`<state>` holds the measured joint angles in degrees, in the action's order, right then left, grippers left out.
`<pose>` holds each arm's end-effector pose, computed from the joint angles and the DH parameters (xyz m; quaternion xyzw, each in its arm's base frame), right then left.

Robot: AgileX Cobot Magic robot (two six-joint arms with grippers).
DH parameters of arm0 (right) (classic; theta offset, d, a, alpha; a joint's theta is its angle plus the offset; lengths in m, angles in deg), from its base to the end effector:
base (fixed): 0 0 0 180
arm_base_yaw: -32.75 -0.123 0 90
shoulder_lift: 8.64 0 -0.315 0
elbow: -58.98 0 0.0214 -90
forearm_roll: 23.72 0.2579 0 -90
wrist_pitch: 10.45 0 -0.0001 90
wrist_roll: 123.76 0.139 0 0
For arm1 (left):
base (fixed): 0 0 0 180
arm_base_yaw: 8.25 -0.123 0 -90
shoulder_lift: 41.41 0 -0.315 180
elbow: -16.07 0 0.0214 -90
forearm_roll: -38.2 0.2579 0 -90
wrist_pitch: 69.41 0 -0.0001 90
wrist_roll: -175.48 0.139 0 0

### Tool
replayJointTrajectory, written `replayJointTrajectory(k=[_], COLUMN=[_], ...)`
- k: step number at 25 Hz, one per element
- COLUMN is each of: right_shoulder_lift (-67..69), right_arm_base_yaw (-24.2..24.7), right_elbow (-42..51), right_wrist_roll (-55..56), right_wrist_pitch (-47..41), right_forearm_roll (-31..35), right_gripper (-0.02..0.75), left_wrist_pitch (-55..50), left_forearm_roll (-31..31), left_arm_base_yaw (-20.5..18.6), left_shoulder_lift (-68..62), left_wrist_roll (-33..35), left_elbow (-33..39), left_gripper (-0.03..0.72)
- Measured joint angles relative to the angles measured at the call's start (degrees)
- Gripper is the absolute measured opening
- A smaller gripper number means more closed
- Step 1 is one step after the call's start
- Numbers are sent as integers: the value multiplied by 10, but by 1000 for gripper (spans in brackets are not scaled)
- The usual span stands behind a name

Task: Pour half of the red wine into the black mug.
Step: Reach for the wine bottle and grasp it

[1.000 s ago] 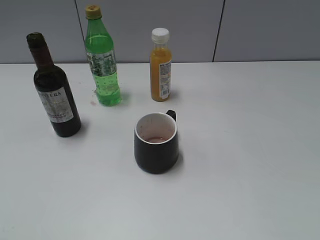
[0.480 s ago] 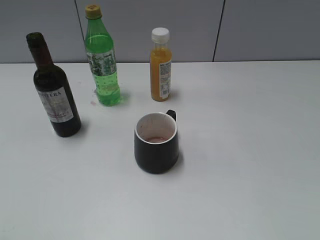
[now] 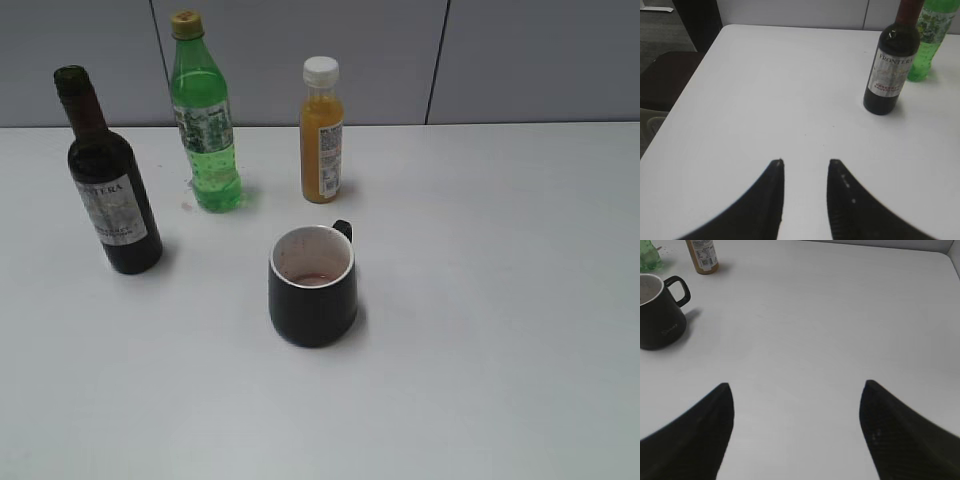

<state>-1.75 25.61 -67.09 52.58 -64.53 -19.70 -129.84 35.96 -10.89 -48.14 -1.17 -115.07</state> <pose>0.0267 0.0113 0.2468 -0.0772 0.8389 0.0513 0.5364 0.0129 -0.0041 0.2623 0.0061 0.8480 0.0082 0.5300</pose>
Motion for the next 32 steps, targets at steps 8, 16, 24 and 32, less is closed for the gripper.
replayJointTrajectory(k=[8,16,24,32], right_shoulder_lift=[0,0,0,0], right_arm_base_yaw=[0,0,0,0], right_elbow=[0,0,0,0], right_wrist_roll=[1,1,1,1], right_wrist_pitch=[0,0,0,0], right_forearm_roll=[0,0,0,0], right_gripper=[594,594,594,594], left_wrist_pitch=[0,0,0,0], left_forearm_roll=[0,0,2,3], left_arm_base_yaw=[0,0,0,0], left_shoulder_lift=[0,0,0,0], left_wrist_roll=[0,0,0,0], left_elbow=[0,0,0,0], left_gripper=[224,224,224,224])
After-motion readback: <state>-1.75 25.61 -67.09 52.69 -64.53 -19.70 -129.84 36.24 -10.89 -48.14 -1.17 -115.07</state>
